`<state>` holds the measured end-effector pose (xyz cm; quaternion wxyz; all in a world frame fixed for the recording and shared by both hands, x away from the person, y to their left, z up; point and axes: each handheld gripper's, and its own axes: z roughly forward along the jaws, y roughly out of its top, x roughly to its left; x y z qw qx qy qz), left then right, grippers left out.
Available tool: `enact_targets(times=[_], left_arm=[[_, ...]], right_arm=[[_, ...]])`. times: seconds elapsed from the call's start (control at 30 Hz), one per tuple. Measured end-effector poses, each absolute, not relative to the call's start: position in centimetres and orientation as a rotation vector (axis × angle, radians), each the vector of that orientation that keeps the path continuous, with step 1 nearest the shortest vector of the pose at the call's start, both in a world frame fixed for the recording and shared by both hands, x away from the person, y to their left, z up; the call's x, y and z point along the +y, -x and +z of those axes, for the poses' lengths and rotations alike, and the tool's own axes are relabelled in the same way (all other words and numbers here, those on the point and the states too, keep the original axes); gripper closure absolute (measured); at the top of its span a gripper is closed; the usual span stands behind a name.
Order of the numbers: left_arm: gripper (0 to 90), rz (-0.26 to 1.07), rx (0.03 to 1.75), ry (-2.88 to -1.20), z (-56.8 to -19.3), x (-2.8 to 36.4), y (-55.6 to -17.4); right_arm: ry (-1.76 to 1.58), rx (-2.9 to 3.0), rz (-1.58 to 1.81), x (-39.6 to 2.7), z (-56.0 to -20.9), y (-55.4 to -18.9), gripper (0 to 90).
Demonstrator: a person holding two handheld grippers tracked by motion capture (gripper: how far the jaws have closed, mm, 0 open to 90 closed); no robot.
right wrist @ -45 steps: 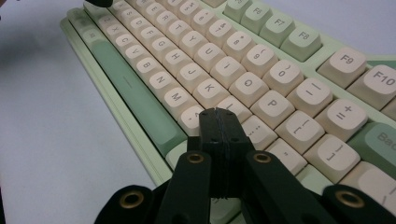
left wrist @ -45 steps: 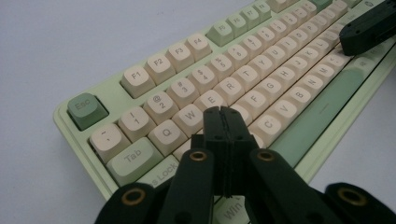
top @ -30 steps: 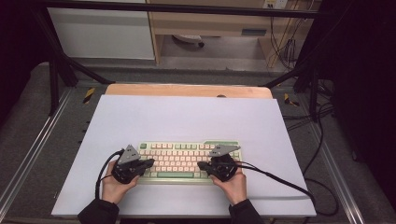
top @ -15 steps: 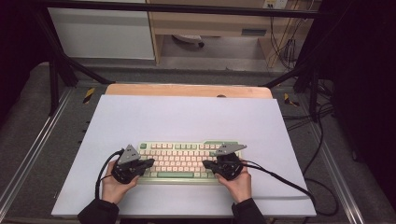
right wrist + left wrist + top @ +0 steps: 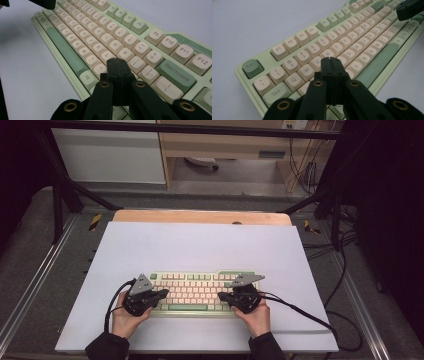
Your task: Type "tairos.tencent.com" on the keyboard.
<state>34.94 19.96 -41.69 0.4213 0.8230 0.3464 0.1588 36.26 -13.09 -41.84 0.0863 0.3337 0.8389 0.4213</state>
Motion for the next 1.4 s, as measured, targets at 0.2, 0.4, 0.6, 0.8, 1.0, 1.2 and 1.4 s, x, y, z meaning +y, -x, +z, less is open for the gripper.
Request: enact_targets(times=[0.2,0.4,0.6,0.8,1.0,1.2,1.4], left_arm=[[89.7,0.4,0.862,-2.063,-41.3,19.2,-35.2],[89.7,0.402,0.862,-2.074,-41.2,18.4,-35.6],[89.7,0.403,0.862,-2.08,-41.3,17.6,-36.2],[89.7,0.4,0.859,-2.091,-41.5,16.7,-36.7],[89.7,0.397,0.874,-2.086,-41.7,16.0,-37.3],[89.7,0.392,0.881,-2.085,-42.1,15.5,-37.8],[89.7,0.391,0.874,-2.094,-42.5,15.1,-37.9]], right_arm=[[-0.991,2.497,1.257,-13.2,-41.7,-36.2,90.0],[-0.995,2.5,1.257,-13.1,-41.7,-36.2,90.0],[-0.993,2.501,1.255,-13.1,-41.8,-36.2,90.0],[-0.989,2.5,1.259,-13.1,-41.8,-36.2,90.0],[-0.991,2.503,1.258,-13.1,-41.8,-36.2,90.0],[-0.991,2.504,1.257,-13.1,-41.8,-36.2,90.0],[-0.989,2.5,1.259,-13.2,-41.7,-36.2,90.0]])
